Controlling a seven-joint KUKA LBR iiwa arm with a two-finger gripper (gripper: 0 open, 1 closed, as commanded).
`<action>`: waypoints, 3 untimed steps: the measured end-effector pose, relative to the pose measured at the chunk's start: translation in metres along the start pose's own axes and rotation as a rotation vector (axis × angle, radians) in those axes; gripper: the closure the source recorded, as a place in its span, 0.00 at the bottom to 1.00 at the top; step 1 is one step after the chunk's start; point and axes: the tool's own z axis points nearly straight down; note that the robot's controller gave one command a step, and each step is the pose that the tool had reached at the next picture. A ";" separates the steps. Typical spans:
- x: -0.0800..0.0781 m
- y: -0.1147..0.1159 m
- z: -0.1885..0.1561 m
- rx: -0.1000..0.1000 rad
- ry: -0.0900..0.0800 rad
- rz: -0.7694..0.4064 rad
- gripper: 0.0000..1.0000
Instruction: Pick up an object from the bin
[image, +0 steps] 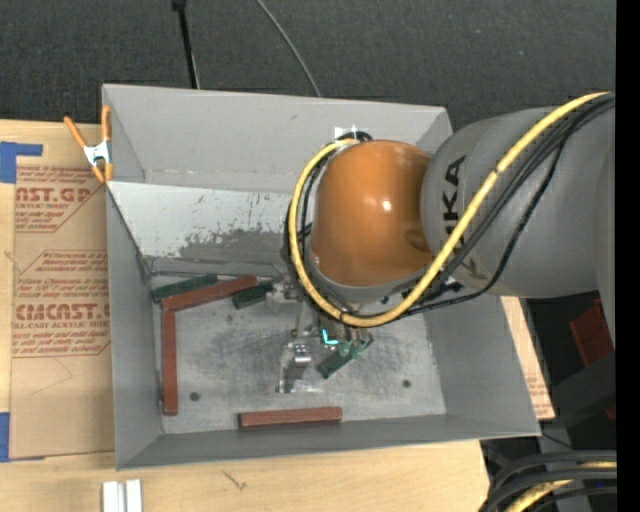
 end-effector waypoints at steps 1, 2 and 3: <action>-0.002 -0.001 -0.004 -0.001 -0.008 0.001 0.00; -0.008 -0.037 0.054 -0.001 -0.014 -0.056 0.00; -0.037 -0.086 0.107 -0.001 -0.010 0.028 0.00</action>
Offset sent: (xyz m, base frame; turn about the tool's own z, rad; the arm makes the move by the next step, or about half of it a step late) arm 0.0116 -0.0792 -0.1207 -0.1102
